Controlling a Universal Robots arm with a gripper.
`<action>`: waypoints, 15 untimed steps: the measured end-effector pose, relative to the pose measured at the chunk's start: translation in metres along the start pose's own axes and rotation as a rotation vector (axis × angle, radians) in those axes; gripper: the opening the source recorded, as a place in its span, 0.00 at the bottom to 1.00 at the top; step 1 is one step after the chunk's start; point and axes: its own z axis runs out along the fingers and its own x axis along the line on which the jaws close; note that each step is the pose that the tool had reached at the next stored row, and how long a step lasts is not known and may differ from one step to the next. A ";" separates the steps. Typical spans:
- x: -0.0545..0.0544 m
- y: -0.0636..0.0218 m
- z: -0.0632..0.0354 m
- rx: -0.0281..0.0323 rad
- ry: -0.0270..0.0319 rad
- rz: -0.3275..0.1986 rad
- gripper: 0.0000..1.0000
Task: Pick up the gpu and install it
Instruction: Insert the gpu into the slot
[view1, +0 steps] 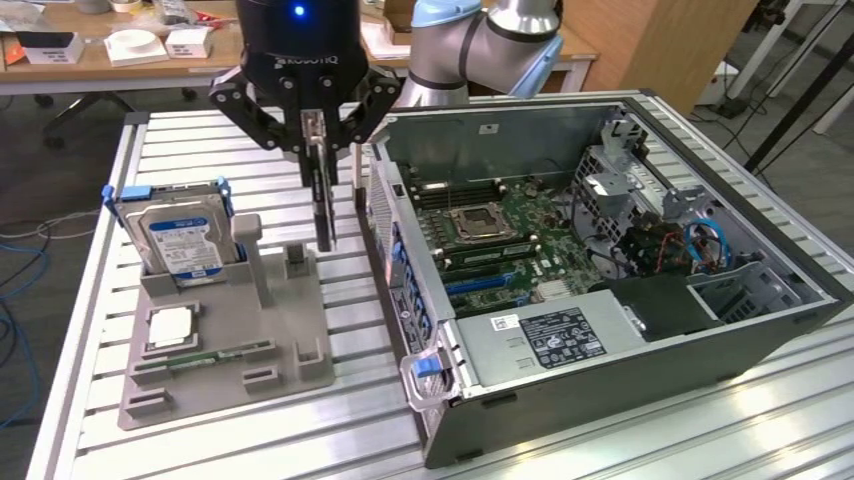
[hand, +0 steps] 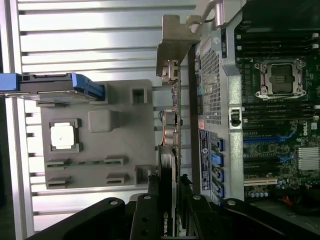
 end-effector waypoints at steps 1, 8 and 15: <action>-0.001 0.0000 0.0000 0.0000 0.0000 0.000 0.26; -0.005 0.0004 0.0002 -0.0001 0.0000 0.000 0.26; -0.011 0.0008 0.0003 0.0000 0.0000 0.000 0.26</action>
